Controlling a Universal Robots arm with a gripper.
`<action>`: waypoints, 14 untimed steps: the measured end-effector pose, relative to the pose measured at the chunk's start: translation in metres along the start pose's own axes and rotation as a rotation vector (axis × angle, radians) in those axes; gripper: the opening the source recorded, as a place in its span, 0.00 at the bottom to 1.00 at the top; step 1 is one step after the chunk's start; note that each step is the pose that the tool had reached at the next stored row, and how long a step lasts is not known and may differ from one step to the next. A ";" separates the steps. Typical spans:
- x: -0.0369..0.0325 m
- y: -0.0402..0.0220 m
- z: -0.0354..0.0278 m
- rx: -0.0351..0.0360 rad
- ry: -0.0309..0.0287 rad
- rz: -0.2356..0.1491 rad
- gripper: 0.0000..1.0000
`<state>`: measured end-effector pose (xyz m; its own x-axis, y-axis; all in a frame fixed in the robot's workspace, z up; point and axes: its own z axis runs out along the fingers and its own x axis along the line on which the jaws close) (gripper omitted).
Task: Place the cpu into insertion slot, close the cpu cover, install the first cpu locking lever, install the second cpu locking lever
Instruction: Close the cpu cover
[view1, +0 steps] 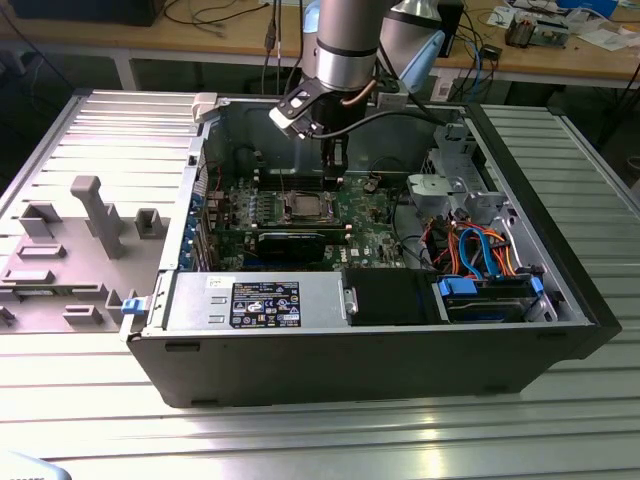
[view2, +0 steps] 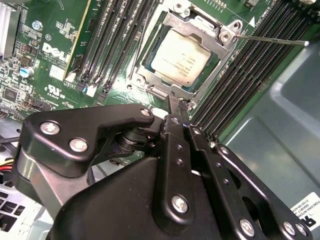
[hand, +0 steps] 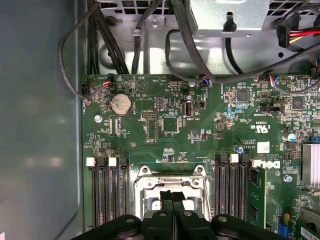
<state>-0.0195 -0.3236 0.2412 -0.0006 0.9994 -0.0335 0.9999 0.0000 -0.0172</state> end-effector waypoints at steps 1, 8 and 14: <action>0.0000 0.0000 0.0001 0.0000 0.0004 0.000 0.11; 0.0000 -0.0002 0.0006 0.0001 0.0032 0.000 0.11; 0.0000 -0.0004 0.0010 0.0001 0.0035 0.002 0.11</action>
<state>-0.0200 -0.3236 0.2403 0.0018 0.9995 -0.0301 0.9998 -0.0023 -0.0172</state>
